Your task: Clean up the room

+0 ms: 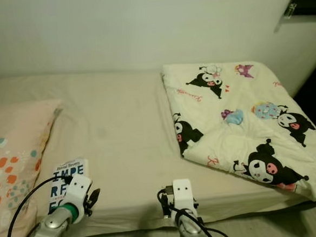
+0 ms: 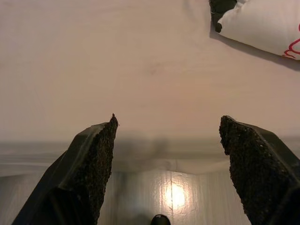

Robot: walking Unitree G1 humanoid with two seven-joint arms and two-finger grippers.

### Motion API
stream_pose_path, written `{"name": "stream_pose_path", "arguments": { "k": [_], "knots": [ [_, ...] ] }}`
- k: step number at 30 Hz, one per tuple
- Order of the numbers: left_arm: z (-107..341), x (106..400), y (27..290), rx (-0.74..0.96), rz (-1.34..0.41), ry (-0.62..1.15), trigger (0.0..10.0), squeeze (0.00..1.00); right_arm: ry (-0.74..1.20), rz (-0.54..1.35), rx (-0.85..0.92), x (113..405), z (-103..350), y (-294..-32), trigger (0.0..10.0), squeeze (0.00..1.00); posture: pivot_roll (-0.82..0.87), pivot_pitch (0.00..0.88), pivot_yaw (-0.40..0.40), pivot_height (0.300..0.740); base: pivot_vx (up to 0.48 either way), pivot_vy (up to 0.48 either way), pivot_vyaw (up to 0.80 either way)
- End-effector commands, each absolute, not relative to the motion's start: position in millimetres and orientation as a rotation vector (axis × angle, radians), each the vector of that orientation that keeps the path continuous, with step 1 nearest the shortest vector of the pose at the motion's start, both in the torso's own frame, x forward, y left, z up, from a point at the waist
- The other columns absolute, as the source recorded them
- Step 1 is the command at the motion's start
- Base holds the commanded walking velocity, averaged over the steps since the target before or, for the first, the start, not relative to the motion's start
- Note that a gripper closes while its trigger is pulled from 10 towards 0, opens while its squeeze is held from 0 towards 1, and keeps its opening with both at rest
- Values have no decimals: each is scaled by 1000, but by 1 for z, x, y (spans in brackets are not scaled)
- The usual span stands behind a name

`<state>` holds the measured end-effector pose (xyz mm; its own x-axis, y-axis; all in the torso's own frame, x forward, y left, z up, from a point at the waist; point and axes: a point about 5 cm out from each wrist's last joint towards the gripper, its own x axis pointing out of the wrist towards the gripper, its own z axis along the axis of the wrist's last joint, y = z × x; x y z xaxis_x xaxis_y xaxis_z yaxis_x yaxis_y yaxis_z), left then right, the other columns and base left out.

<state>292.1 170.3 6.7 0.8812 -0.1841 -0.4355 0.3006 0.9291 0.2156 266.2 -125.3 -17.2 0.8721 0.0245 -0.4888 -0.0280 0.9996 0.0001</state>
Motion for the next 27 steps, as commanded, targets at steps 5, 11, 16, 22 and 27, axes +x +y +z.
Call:
{"name": "stream_pose_path", "arguments": {
  "k": [5,11,16,22,27],
  "knots": [
    [1,288,174,298,-266,467,10000,0,513,29,2,267,-17,-125,10000,0,118,30,14,740,0,0,0],
    [0,289,177,297,-254,483,10000,0,527,56,69,263,-20,-121,10000,0,113,34,33,740,0,0,0],
    [-2,288,176,292,-254,502,10000,0,513,23,117,264,-19,-124,10000,0,116,49,38,740,0,0,0],
    [-1,290,177,271,-214,510,10000,0,520,-14,91,267,-17,-131,10000,0,85,86,11,740,0,0,0],
    [4,291,187,296,-129,445,10000,0,614,-47,178,259,-27,-132,10000,0,72,68,43,740,0,0,0]
  ]
}}
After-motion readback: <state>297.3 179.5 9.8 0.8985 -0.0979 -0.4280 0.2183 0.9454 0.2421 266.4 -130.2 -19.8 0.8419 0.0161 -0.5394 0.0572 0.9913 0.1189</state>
